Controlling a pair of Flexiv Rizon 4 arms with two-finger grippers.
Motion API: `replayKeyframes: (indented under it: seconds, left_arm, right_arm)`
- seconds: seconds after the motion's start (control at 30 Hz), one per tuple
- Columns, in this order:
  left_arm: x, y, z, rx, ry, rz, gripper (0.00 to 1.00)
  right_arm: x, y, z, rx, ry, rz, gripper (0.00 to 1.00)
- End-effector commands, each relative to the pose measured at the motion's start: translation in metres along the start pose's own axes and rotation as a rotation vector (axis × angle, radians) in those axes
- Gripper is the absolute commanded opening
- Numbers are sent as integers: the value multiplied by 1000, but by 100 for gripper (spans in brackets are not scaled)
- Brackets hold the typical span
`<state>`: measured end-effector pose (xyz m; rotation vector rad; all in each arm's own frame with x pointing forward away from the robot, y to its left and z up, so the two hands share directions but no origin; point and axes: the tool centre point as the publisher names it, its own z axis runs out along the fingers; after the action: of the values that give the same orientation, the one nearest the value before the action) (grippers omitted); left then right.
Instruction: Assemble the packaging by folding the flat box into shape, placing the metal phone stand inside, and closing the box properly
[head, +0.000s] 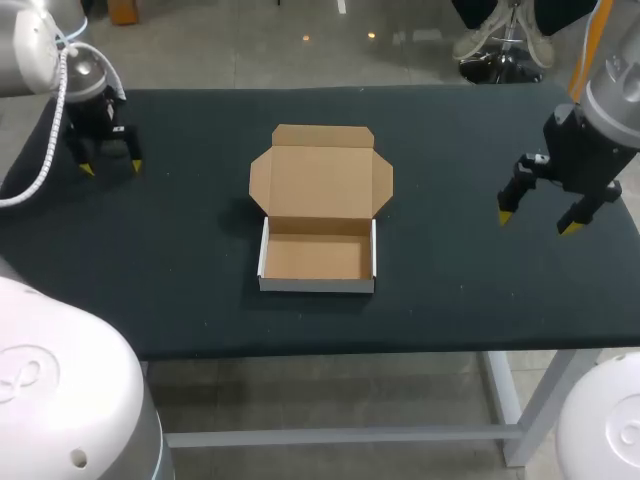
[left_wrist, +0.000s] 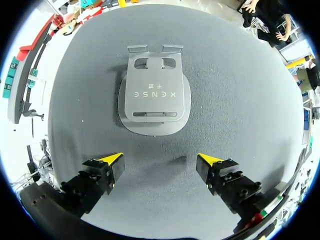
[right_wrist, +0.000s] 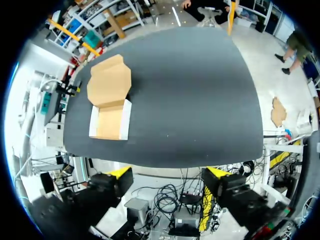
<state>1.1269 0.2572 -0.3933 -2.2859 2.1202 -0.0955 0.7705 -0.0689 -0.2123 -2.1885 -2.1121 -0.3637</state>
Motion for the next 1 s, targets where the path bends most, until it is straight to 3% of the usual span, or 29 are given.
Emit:
replayKeyframes:
  seconds: [0.03,1.0]
  left_arm:
    - [-1,-8,2,-13,-2,1,100]
    - [-1,-36,6,-16,-3,15,100]
  right_arm:
    - [1,0,-2,4,-2,0,100]
    - [1,0,-2,4,-2,0,100]
